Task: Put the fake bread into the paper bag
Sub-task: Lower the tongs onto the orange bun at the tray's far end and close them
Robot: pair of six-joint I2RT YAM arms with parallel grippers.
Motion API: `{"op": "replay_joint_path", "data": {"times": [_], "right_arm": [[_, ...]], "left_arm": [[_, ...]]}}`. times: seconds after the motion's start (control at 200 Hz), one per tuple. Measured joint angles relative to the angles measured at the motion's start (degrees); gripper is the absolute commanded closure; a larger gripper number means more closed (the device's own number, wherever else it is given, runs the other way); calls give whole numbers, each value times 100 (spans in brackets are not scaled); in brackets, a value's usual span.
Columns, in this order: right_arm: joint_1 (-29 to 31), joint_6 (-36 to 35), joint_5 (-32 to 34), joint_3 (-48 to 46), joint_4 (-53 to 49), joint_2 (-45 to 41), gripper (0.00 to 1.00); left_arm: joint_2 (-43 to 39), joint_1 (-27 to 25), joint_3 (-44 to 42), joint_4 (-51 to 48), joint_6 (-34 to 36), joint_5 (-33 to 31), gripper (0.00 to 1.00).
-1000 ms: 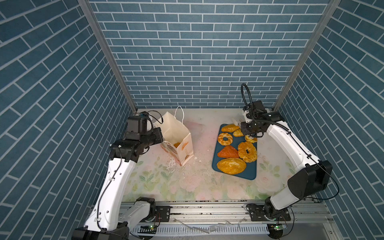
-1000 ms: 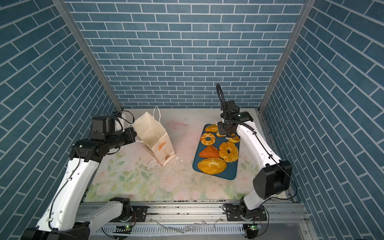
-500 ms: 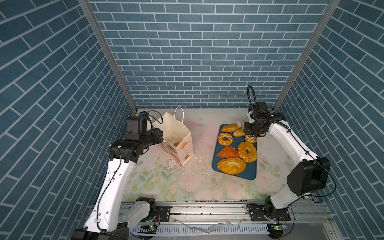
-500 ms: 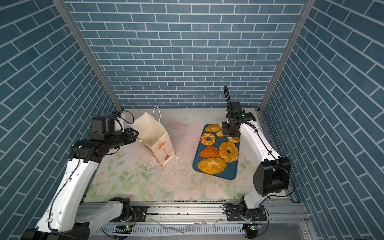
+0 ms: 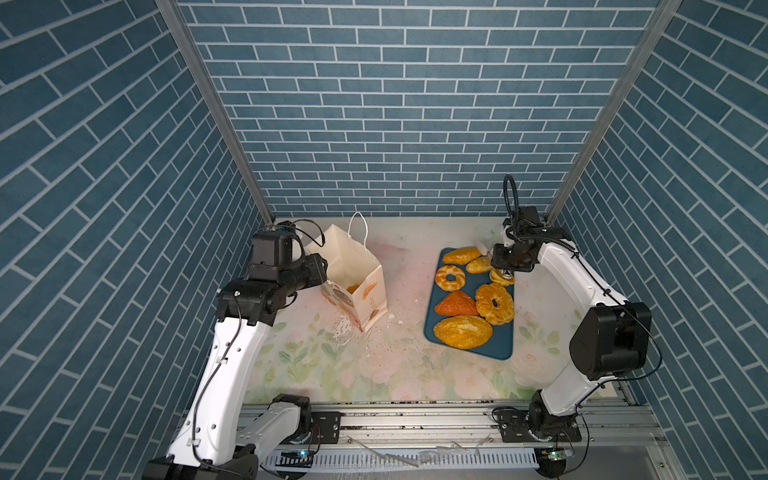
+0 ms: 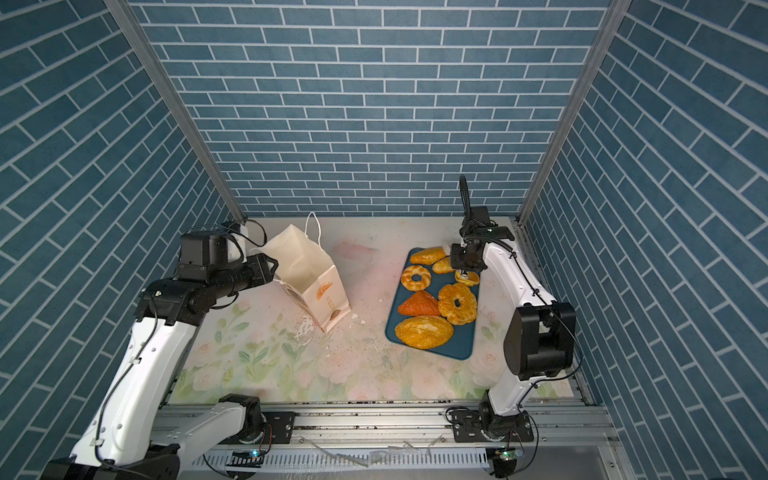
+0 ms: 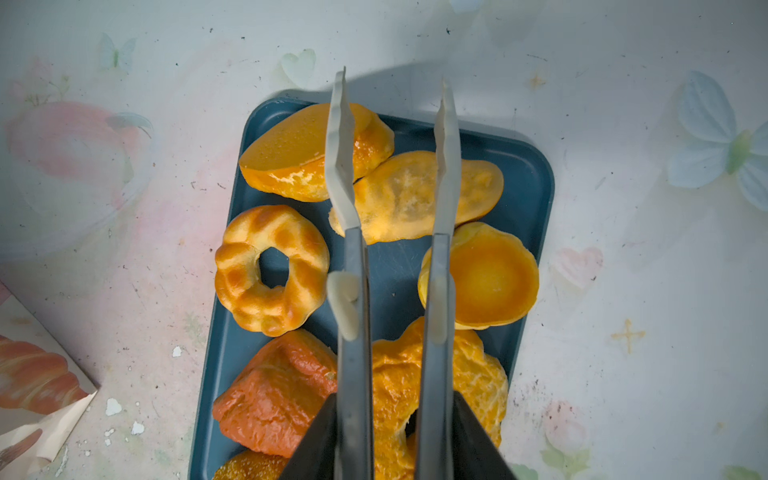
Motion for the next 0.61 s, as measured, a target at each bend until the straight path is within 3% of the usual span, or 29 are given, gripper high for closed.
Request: {"op": "replay_joint_path", "data": {"times": [0.605], "right_arm": [[-59, 7, -210, 0, 144, 249, 59]], "left_arm": [[48, 0, 33, -7, 0, -48, 48]]}}
